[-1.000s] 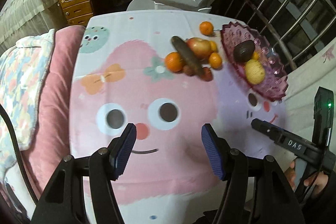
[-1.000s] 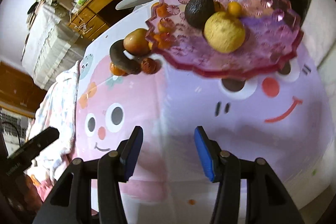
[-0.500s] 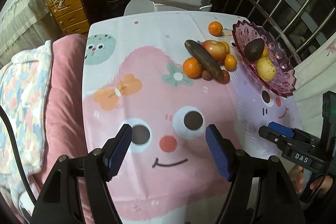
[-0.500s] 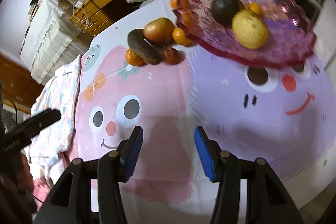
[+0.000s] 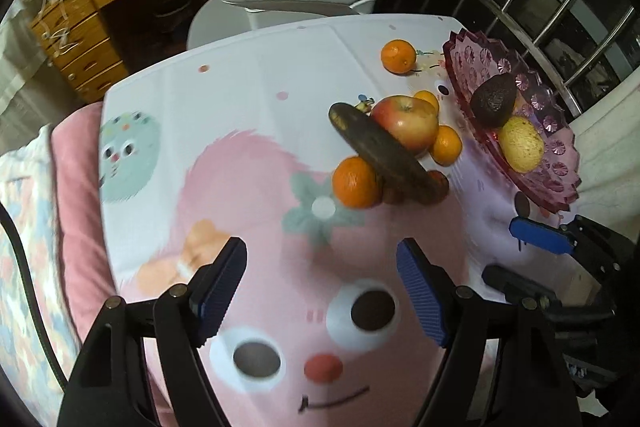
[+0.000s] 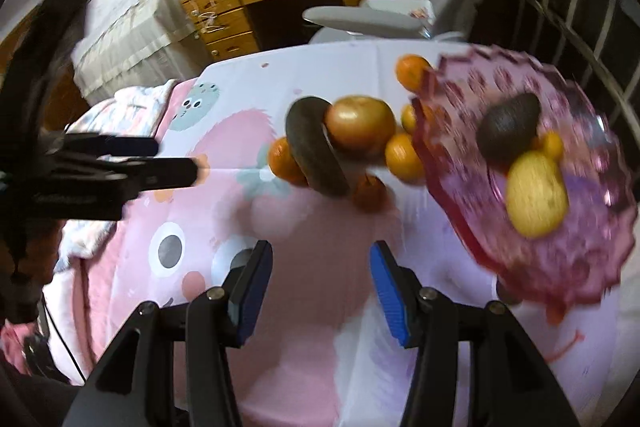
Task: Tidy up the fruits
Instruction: 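Move the right gripper onto the dark green cucumber while the left approaches a mandarin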
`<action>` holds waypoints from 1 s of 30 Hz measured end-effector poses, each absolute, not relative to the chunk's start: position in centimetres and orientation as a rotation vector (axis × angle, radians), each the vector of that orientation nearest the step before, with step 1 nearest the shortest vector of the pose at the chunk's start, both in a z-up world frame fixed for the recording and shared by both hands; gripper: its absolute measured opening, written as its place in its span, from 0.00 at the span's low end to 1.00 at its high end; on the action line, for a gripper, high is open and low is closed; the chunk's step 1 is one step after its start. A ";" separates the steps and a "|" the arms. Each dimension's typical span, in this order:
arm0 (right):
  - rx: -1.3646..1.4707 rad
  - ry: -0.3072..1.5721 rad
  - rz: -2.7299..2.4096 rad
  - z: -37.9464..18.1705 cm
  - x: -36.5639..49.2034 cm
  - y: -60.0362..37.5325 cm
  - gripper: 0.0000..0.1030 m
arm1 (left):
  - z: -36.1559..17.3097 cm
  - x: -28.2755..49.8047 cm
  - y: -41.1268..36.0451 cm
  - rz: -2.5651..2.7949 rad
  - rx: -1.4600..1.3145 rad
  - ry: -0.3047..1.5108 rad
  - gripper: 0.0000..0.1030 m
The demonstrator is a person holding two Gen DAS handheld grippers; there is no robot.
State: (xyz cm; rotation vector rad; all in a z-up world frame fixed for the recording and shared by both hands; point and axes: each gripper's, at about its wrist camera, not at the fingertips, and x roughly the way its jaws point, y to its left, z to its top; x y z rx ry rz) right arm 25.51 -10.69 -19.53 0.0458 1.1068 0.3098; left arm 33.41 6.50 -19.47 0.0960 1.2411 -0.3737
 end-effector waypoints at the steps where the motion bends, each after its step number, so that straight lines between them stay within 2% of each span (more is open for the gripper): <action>1: 0.032 1.102 0.320 -19.6 25.8 -10.5 0.50 | -20.2 34.2 6.2 -0.391 0.094 1.245 0.74; 15: -0.208 1.003 0.327 -22.4 28.9 -6.7 0.50 | -26.5 38.4 5.0 -0.508 0.072 1.276 0.72; 30: -0.262 0.949 0.249 -24.3 30.0 -6.3 0.50 | -27.2 39.4 4.5 -0.605 -0.012 1.261 0.71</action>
